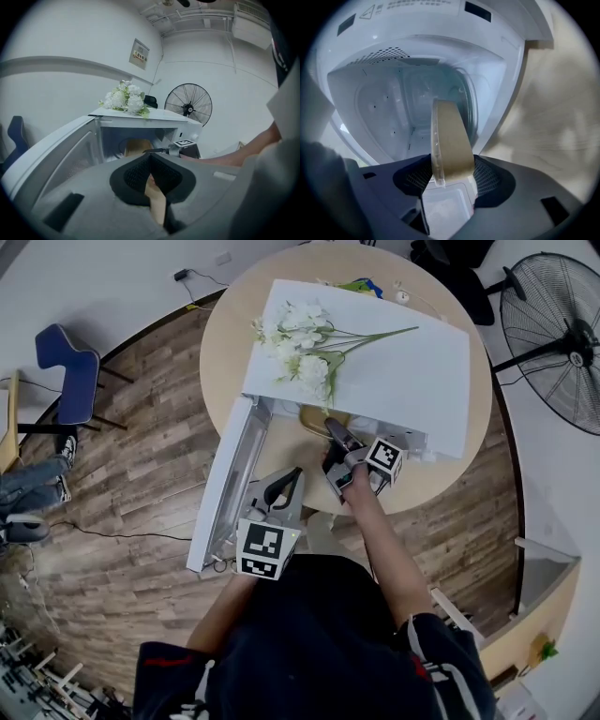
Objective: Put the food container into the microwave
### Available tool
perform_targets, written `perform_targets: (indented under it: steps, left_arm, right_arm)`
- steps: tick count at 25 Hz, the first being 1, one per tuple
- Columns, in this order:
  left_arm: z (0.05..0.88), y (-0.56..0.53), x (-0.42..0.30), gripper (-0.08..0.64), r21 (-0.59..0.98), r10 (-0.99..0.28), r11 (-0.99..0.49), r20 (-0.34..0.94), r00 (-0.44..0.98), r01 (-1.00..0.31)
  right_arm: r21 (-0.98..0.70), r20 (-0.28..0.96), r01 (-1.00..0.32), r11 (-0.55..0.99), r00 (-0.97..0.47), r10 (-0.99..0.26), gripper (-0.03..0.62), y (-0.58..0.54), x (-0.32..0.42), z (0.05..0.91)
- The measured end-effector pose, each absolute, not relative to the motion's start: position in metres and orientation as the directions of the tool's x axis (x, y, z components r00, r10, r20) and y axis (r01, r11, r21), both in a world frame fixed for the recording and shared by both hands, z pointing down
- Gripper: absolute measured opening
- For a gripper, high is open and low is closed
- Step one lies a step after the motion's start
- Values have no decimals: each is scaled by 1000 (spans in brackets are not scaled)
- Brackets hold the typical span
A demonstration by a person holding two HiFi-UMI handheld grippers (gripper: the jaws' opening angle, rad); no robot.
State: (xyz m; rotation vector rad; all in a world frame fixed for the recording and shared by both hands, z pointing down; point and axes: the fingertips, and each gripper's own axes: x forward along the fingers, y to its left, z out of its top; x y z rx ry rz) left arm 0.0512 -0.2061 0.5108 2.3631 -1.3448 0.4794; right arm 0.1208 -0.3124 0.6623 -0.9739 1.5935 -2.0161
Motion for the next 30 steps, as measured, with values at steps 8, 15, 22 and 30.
perform_targets:
  steps: [8,15,22,30]
  left_arm:
    - [513,-208,51,15,176,-732,-470,470,493,-865]
    - [512,-213,48,15,240,-728,-447,461,507,-862]
    - [506,-219,49,15,309,-730,-427,436,526,-850]
    - [500,-225,50,15,334,-735,-422,418,534,-843]
  right_arm:
    - [-956,268,-99,-276,-678,-684,287,-313,124,667]
    - [-953,285,-122,-279,-680,-676,301,-303,130,666]
    - [-951,310,-234,-204,-713,-629,300,-276,134,647]
    - [-862,435,-507,-23,-715,-547,275,-253,128,630]
